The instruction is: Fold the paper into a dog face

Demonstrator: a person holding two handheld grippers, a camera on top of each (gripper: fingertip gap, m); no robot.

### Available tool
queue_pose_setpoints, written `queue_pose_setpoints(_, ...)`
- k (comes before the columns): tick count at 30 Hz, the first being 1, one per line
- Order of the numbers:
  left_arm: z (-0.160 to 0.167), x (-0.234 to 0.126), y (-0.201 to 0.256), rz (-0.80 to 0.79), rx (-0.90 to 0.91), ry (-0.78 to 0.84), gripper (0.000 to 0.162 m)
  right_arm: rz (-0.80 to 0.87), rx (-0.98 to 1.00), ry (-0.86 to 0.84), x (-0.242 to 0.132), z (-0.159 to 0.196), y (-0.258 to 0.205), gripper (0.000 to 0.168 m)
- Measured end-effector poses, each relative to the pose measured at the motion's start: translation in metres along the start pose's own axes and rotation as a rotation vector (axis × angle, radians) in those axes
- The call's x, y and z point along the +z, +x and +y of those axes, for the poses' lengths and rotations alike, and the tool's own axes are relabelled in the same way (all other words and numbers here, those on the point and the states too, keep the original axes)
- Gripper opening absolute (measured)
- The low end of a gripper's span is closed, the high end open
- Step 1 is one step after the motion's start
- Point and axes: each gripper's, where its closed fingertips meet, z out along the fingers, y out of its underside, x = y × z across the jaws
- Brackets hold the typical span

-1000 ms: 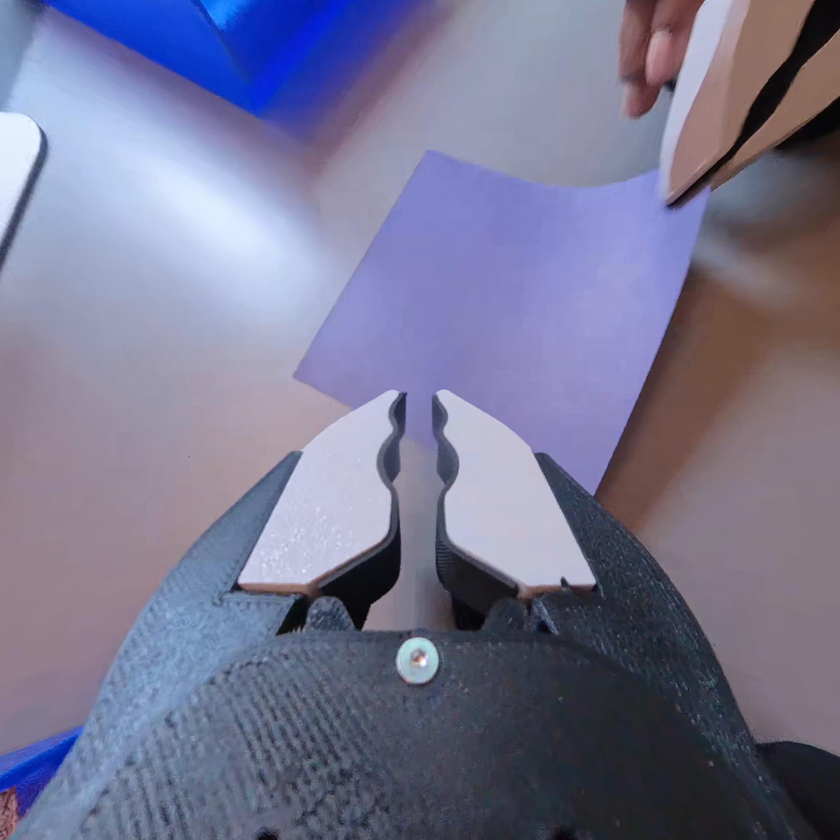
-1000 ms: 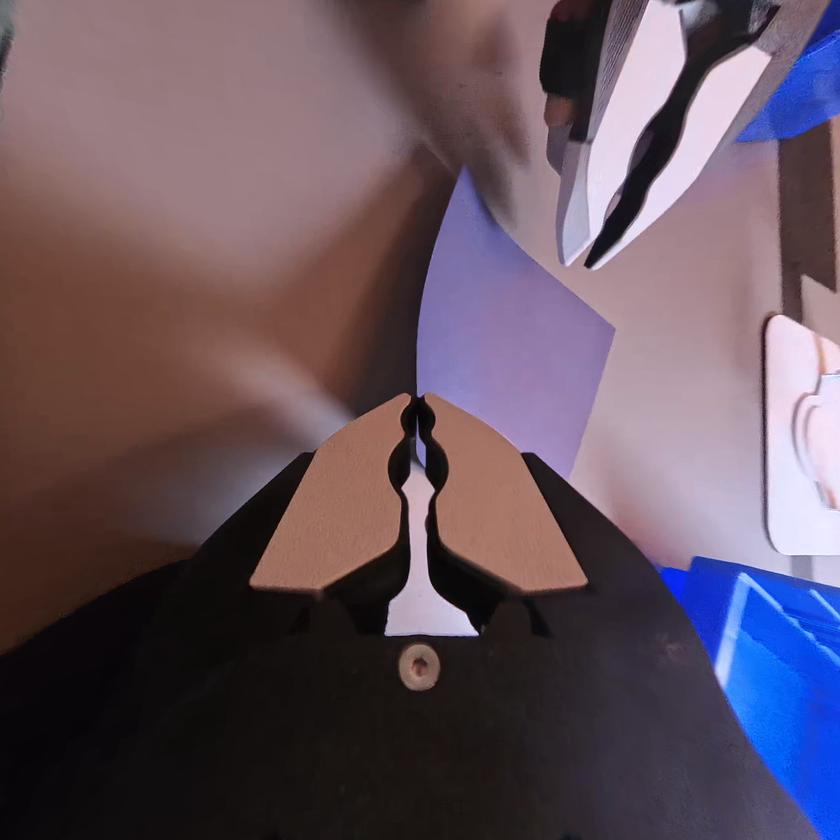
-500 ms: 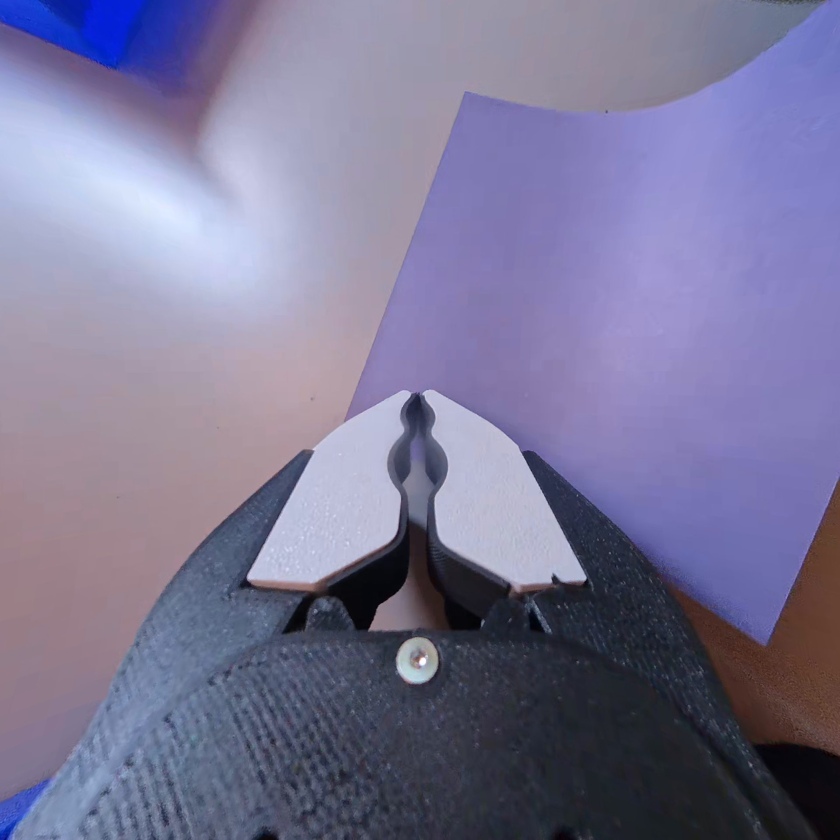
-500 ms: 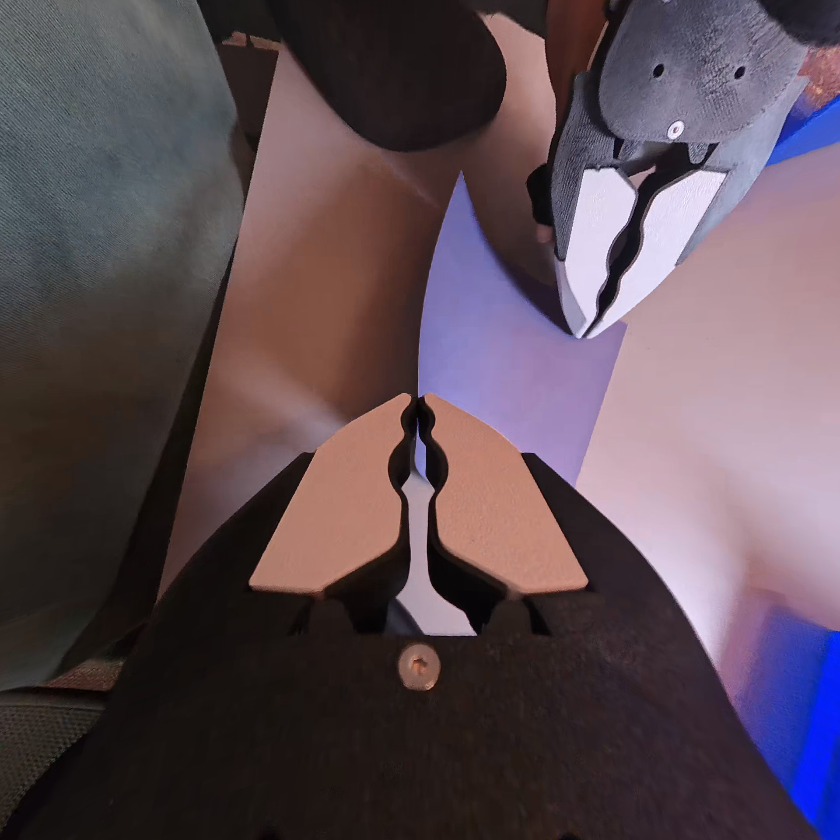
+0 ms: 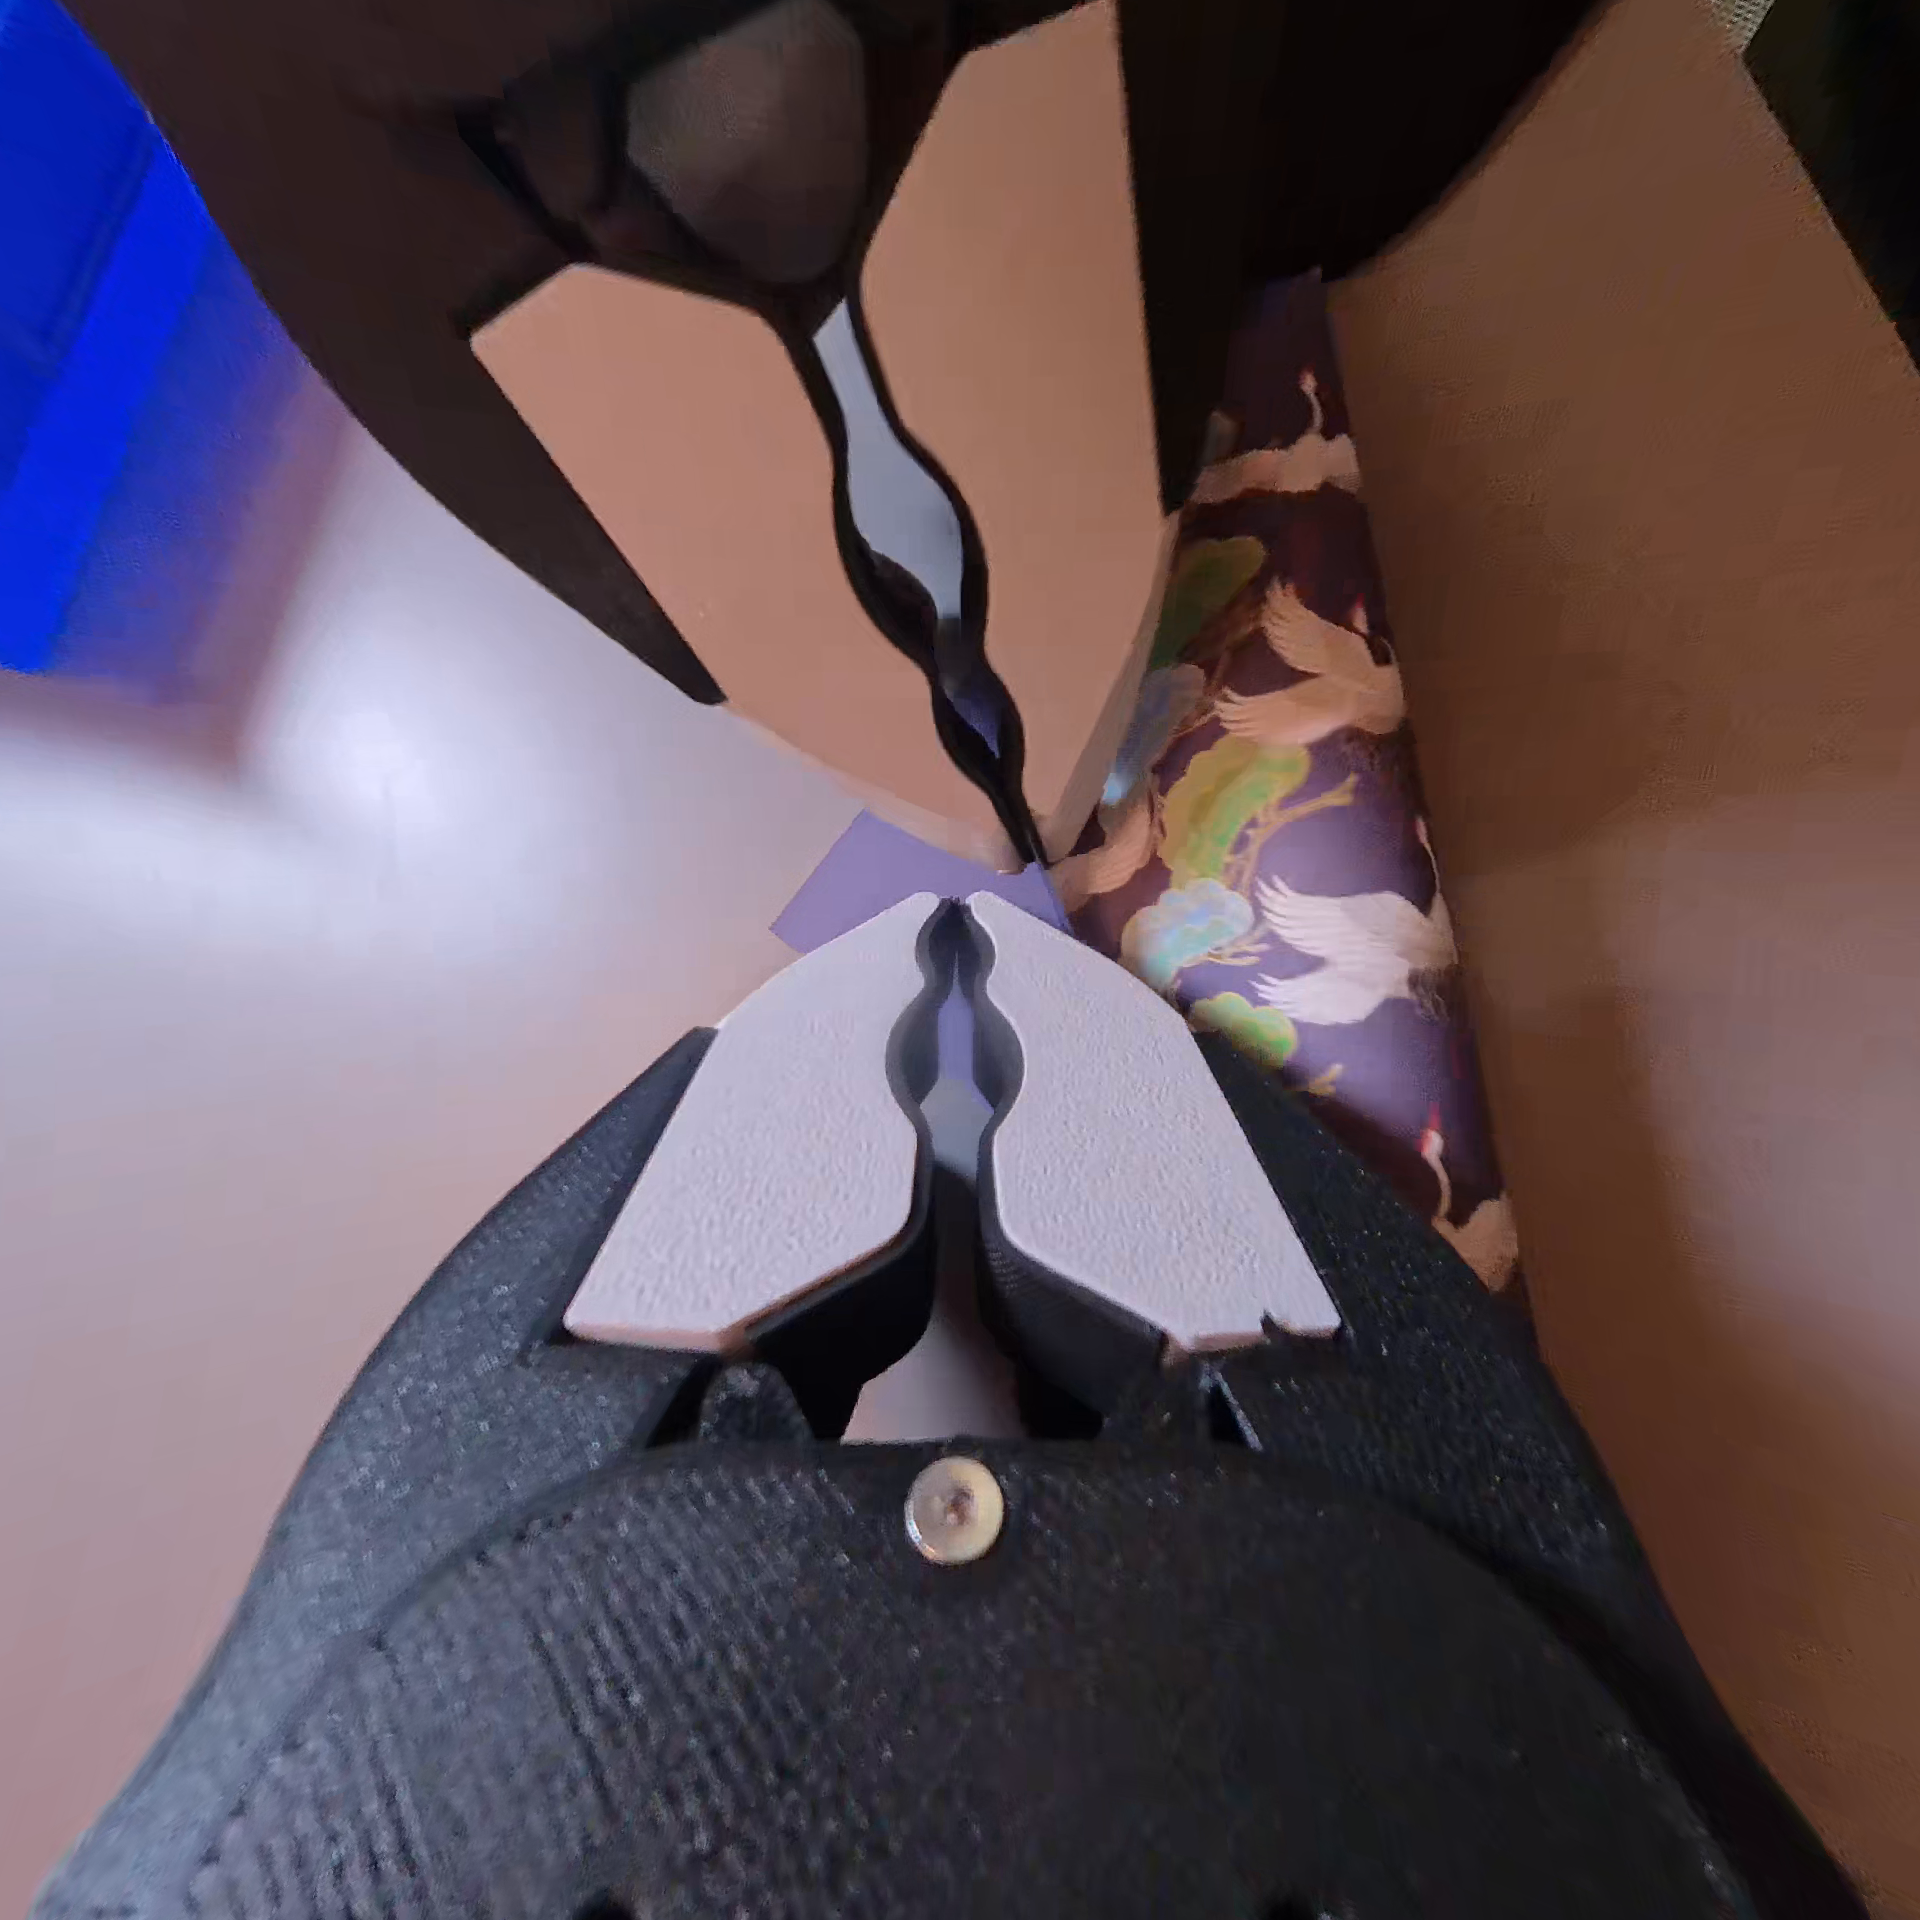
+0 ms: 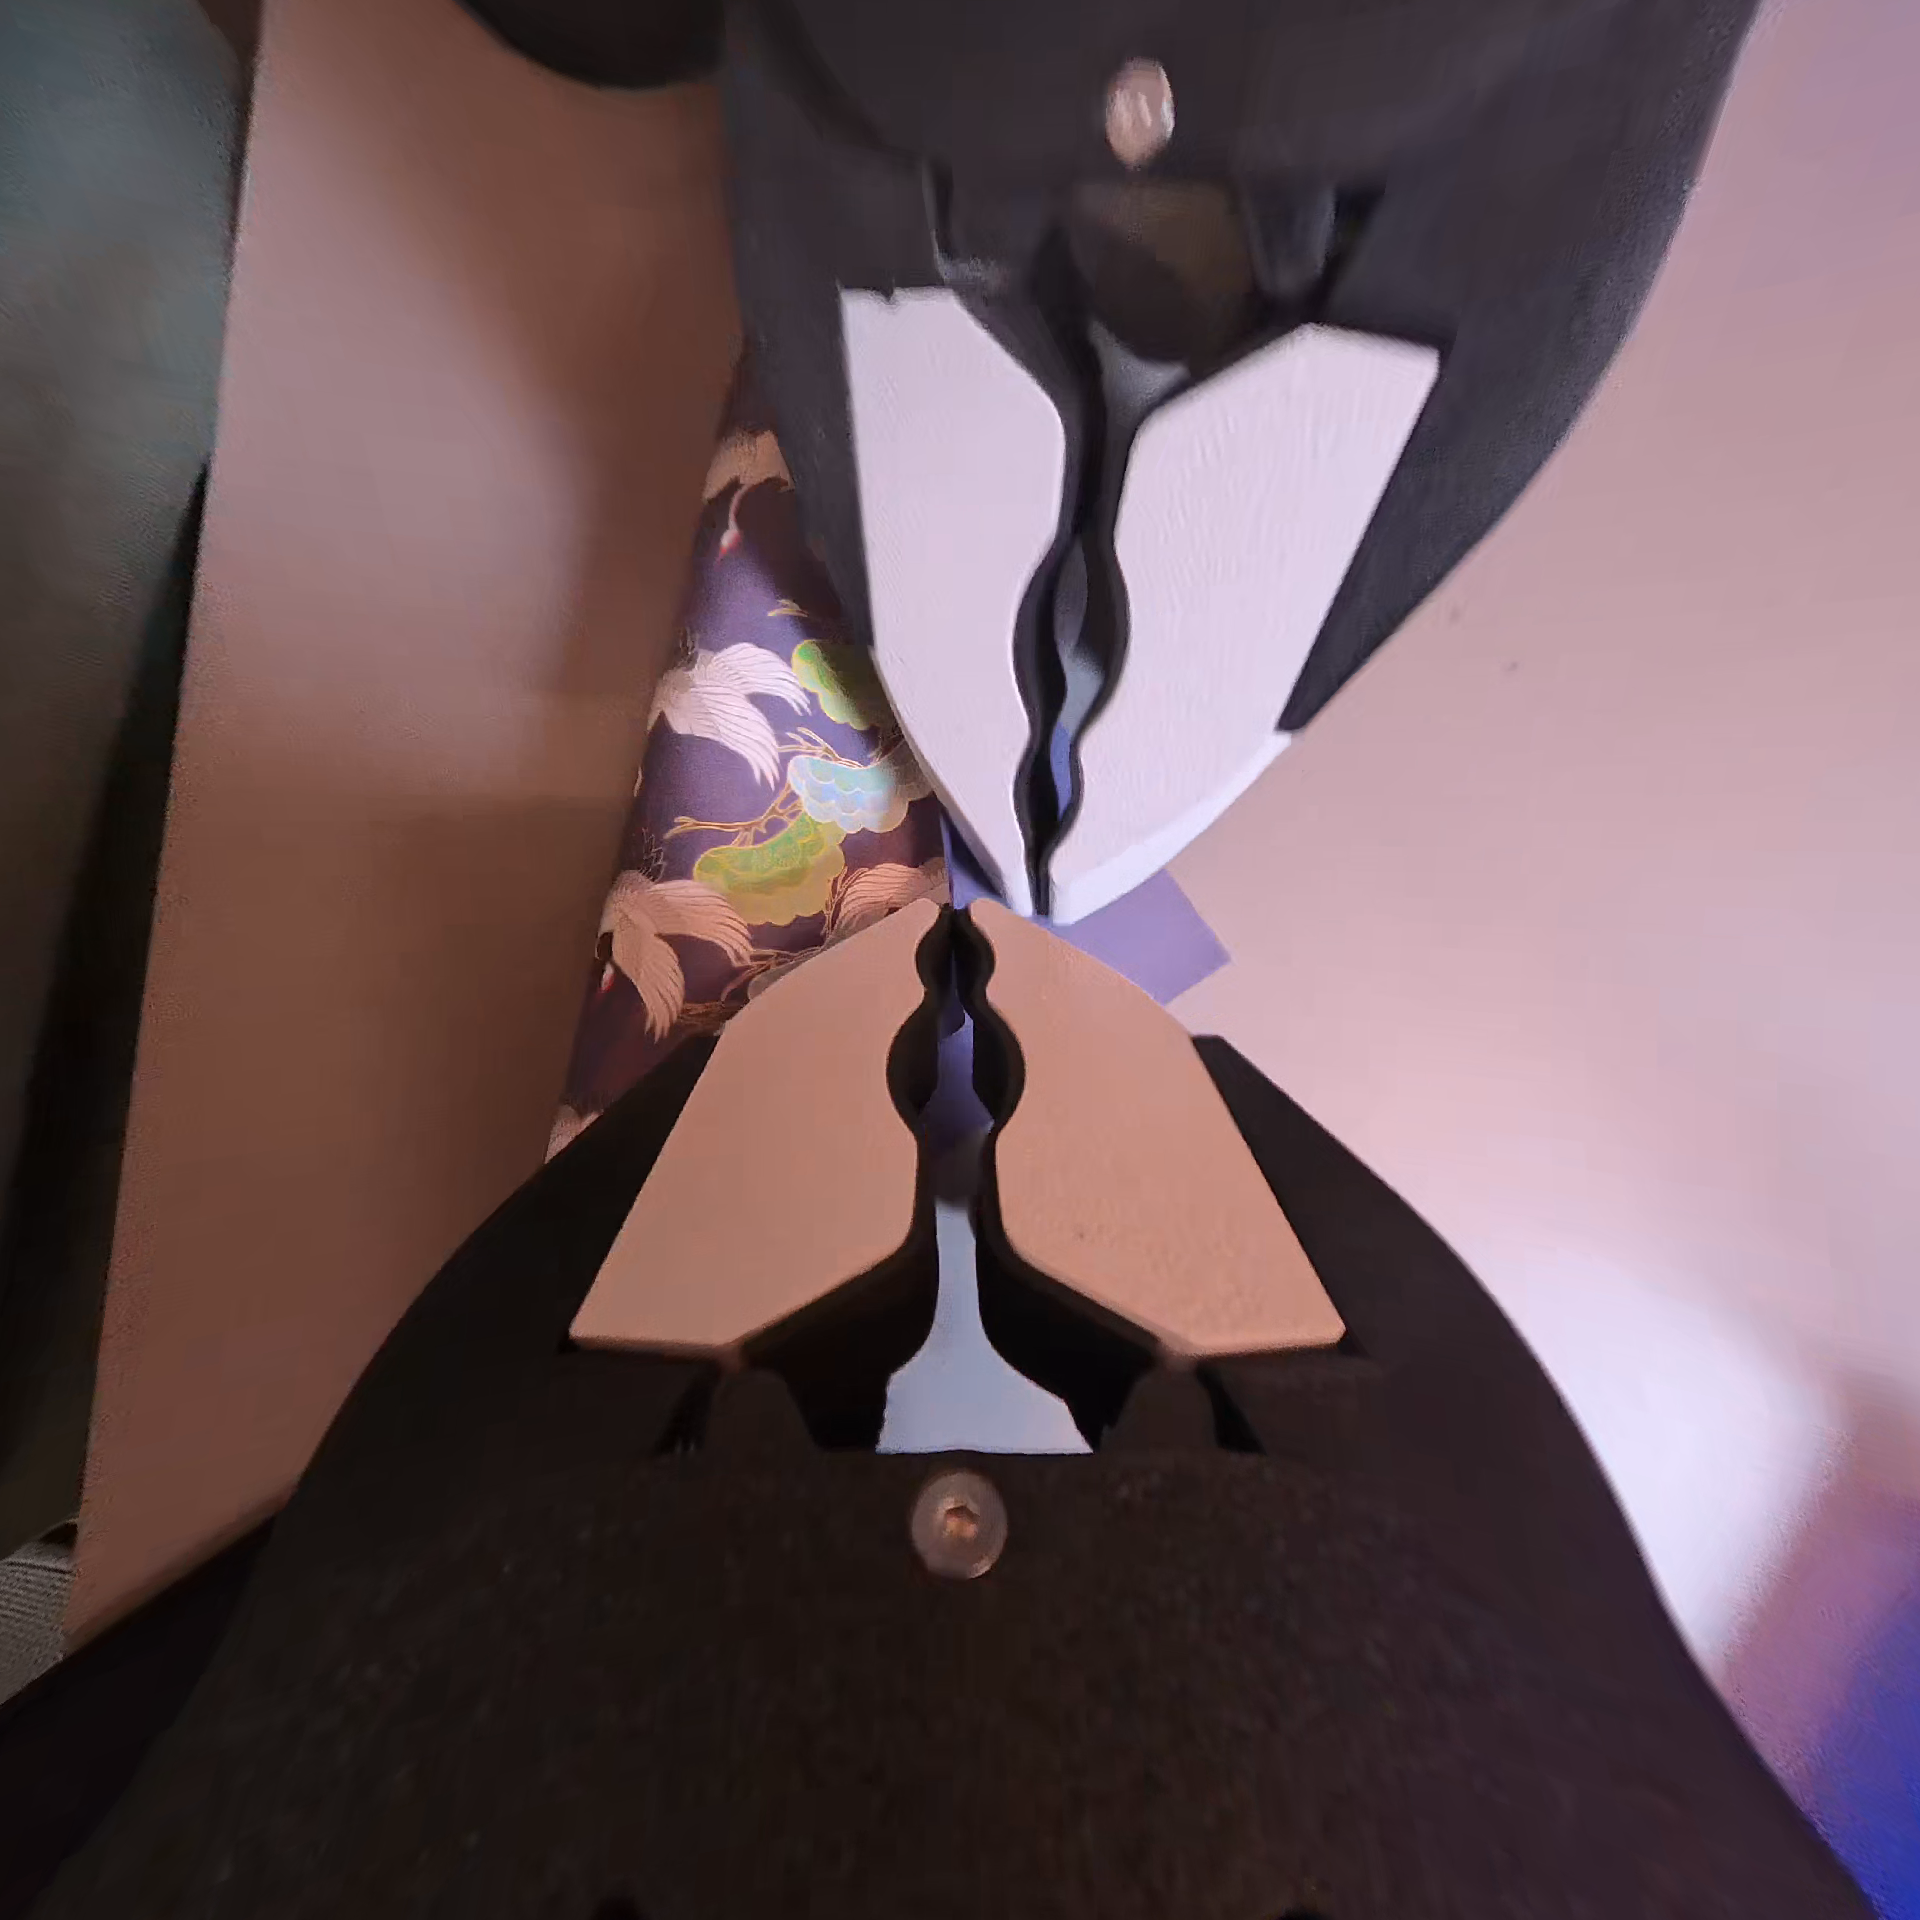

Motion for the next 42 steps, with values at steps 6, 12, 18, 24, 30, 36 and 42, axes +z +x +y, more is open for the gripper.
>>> queue_pose_setpoints(6, 0.015, -0.02, -0.004, -0.077, -0.001, -0.071, 0.001, 0.026, 0.032, -0.019, 0.002, 0.004, 0.006, 0.0)
queue_pose_setpoints(12, 0.021, -0.044, 0.01, -0.084, -0.045, -0.129, 0.005, 0.054, 0.017, -0.053, 0.002, 0.005, 0.007, 0.0)
queue_pose_setpoints(18, 0.02, -0.095, -0.027, -0.309, -0.162, -0.002, 0.01, 0.25, 0.003, 0.074, -0.038, -0.013, 0.041, 0.0)
queue_pose_setpoints(24, -0.018, -0.17, -0.08, -0.662, -0.198, 0.276, 0.007, 0.84, -0.389, 0.158, -0.163, -0.088, 0.082, 0.0)
queue_pose_setpoints(30, -0.007, -0.15, -0.056, -0.522, -0.227, 0.198, 0.002, 0.363, -0.338, -0.057, -0.065, -0.029, 0.011, 0.0)
queue_pose_setpoints(36, 0.03, -0.067, -0.017, -0.304, -0.188, -0.093, 0.0, 0.014, -0.147, -0.078, -0.009, 0.004, -0.046, 0.0)
queue_pose_setpoints(42, 0.041, -0.044, 0.001, -0.19, -0.176, -0.208, 0.0, -0.016, -0.075, -0.052, -0.006, -0.004, -0.046, 0.0)
